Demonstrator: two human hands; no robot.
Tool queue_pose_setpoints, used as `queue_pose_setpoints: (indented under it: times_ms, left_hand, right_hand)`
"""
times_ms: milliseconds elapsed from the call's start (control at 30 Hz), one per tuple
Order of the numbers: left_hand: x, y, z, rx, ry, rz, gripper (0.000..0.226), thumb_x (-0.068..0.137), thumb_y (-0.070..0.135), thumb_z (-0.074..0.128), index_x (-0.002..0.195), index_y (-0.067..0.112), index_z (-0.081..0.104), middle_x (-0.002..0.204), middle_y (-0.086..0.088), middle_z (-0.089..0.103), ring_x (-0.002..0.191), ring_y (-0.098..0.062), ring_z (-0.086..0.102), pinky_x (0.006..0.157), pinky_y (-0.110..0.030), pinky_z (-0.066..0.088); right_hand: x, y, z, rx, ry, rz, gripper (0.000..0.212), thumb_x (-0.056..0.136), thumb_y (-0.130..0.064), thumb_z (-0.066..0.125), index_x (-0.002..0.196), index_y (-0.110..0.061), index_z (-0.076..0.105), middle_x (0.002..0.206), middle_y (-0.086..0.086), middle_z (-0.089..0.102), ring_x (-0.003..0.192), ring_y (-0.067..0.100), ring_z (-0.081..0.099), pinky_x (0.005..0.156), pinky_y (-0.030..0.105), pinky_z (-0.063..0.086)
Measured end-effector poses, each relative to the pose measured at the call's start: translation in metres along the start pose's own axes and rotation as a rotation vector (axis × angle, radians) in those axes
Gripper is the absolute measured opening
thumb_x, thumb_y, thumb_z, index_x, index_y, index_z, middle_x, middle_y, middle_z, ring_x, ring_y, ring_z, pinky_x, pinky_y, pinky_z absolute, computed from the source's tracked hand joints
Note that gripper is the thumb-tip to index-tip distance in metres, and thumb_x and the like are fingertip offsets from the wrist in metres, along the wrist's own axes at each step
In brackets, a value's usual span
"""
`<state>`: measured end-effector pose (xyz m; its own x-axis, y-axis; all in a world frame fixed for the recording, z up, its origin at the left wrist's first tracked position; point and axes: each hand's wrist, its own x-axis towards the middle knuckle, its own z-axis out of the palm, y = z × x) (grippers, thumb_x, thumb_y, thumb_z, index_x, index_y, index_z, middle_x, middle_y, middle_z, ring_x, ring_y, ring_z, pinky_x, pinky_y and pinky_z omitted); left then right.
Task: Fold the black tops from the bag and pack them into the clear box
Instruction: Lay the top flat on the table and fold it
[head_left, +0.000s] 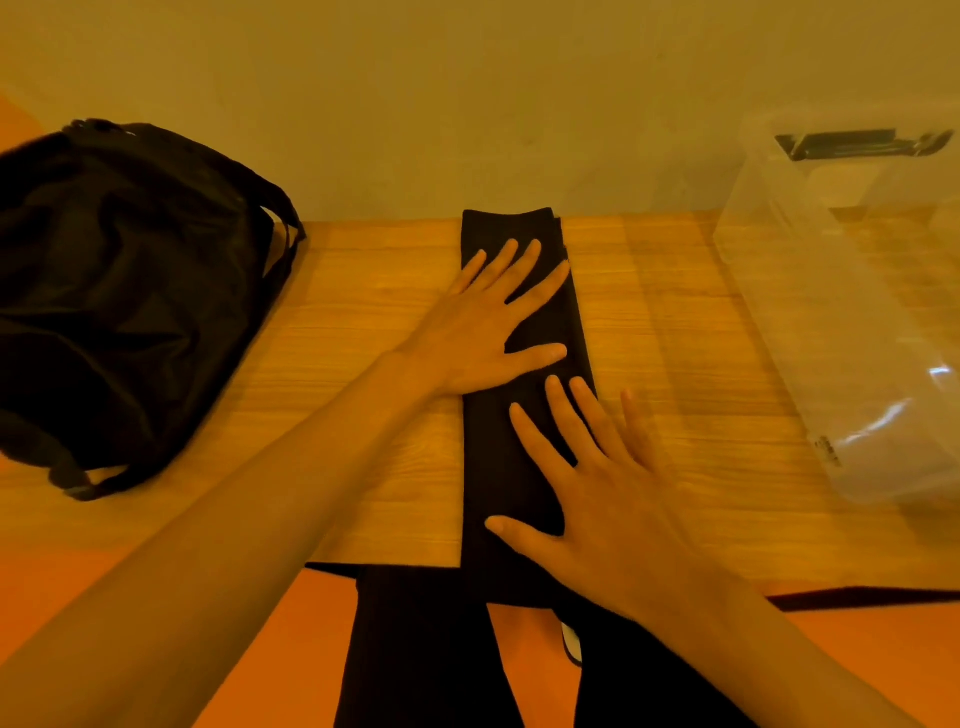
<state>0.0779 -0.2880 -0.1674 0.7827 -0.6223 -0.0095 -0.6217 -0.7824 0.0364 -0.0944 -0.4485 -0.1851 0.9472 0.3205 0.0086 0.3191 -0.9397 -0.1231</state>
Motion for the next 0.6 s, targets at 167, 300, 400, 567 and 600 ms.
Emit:
queue_pose_setpoints:
  times_ms: [167,300,400,567,600]
  left_hand:
    - [-0.013,0.009,-0.002,0.02,-0.034,-0.098,0.081,0.093,0.08,0.017,0.161,0.039,0.001,0.171,-0.006,-0.005,0.156,-0.024,-0.011,0.127,-0.048,-0.005]
    - [-0.043,0.03,-0.02,-0.103,0.074,0.004,0.081,0.09,0.078,0.012,0.161,0.039,0.005,0.171,-0.002,-0.003,0.156,-0.02,-0.009,0.127,-0.043,-0.005]
    - [-0.09,0.054,-0.023,-0.141,-0.078,0.05,0.079,0.089,0.079,0.012,0.16,0.043,0.003,0.17,0.005,-0.005,0.156,-0.013,-0.01,0.127,-0.037,-0.004]
    - [-0.152,0.081,-0.008,0.028,-0.181,0.065,0.083,0.089,0.084,0.01,0.159,0.043,-0.006,0.168,0.005,-0.019,0.153,-0.013,-0.023,0.124,-0.036,-0.014]
    - [-0.163,0.084,-0.005,0.033,-0.163,0.067,0.084,0.09,0.084,0.012,0.159,0.042,-0.008,0.167,0.003,-0.022,0.152,-0.014,-0.026,0.123,-0.038,-0.015]
  right_hand:
    - [-0.006,0.002,-0.003,0.005,-0.017,-0.003,0.092,0.084,-0.09,0.014,0.159,-0.038,0.01,0.168,0.005,-0.001,0.155,0.024,-0.011,0.123,0.052,-0.007]
    - [-0.019,0.02,-0.011,0.0,-0.045,-0.018,0.094,0.08,-0.092,0.0,0.159,-0.041,0.002,0.168,0.001,-0.01,0.153,0.022,-0.019,0.122,0.048,-0.014]
    - [-0.035,0.034,-0.013,-0.063,-0.055,-0.038,0.093,0.081,-0.091,-0.002,0.158,-0.04,-0.003,0.168,0.002,-0.01,0.154,0.023,-0.018,0.124,0.05,-0.008]
    - [-0.056,0.042,-0.01,-0.124,0.006,-0.096,0.088,0.09,-0.085,0.012,0.16,-0.032,0.013,0.169,0.006,0.005,0.156,0.026,-0.006,0.124,0.053,0.0]
    - [-0.059,0.044,-0.01,-0.126,0.021,-0.116,0.088,0.09,-0.085,0.014,0.16,-0.032,0.015,0.168,0.006,0.006,0.156,0.026,-0.005,0.124,0.054,0.002]
